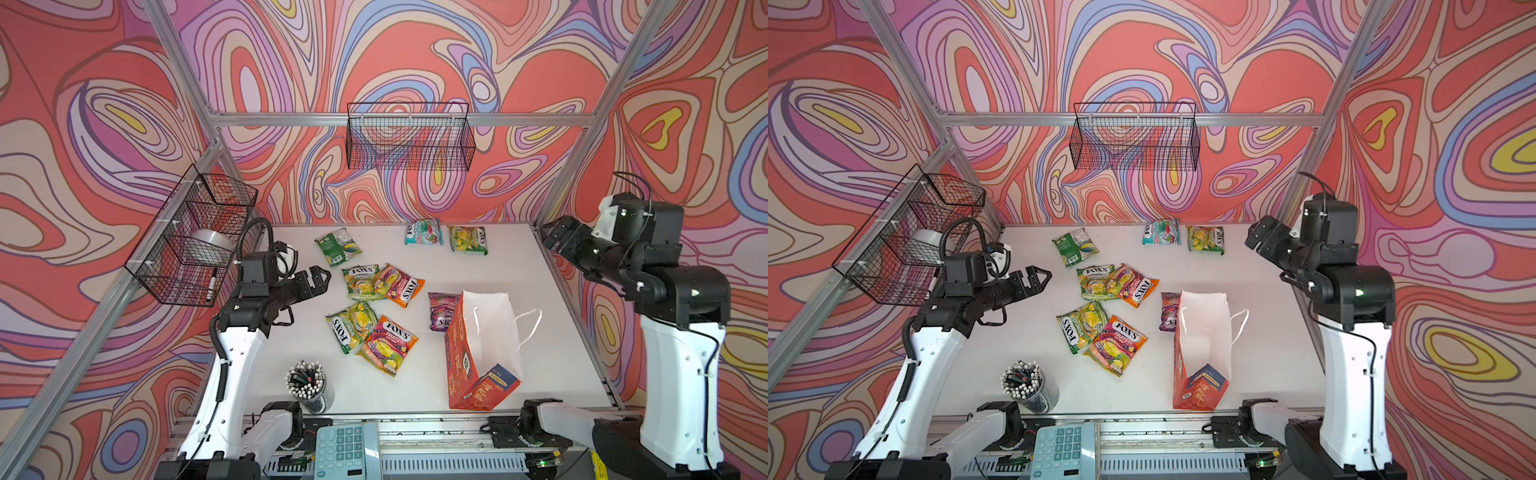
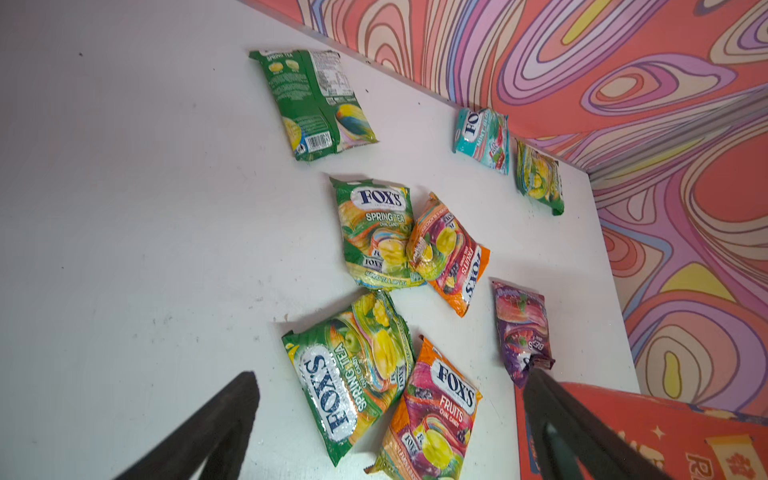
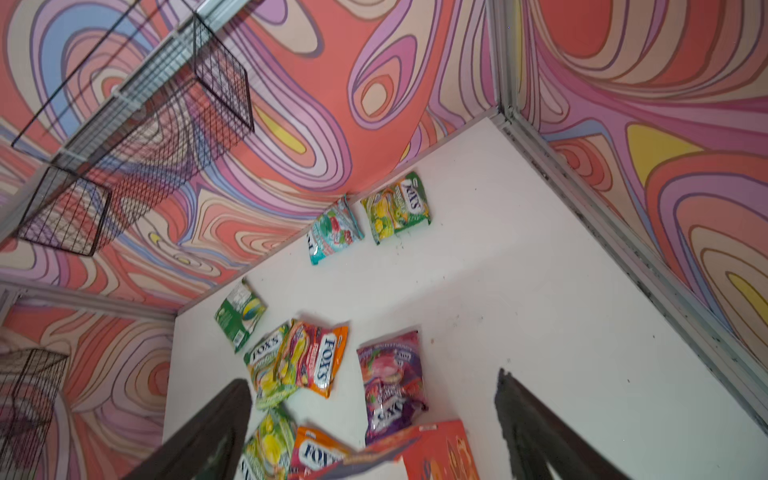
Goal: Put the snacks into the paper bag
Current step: 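Raise both arms, moving the right gripper toward the paper bag's rim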
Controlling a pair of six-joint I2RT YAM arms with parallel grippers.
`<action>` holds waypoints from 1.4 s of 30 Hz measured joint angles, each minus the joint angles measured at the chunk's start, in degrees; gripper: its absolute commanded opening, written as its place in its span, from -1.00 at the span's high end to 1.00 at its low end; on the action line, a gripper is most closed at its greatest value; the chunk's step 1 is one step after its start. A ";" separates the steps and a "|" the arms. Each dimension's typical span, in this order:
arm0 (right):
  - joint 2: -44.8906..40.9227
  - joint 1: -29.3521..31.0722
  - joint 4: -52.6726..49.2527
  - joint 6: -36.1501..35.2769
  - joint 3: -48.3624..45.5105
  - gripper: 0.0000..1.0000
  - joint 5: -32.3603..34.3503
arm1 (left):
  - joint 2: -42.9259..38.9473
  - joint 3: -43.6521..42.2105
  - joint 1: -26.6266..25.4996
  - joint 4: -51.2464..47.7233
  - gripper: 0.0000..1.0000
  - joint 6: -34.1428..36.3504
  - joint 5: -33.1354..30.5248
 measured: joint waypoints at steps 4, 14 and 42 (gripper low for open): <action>-2.08 0.00 -6.78 -0.74 -2.78 -0.96 -7.41 | -2.54 -2.43 0.02 -0.07 -1.00 -0.02 1.11; -5.66 0.17 -12.61 -0.46 -18.88 -0.87 -14.40 | -5.07 -2.78 0.00 0.11 -1.00 -0.04 1.18; -8.37 2.69 -13.64 -3.58 -33.31 0.06 -10.86 | -5.84 -3.78 0.00 0.42 -1.00 -0.70 -1.16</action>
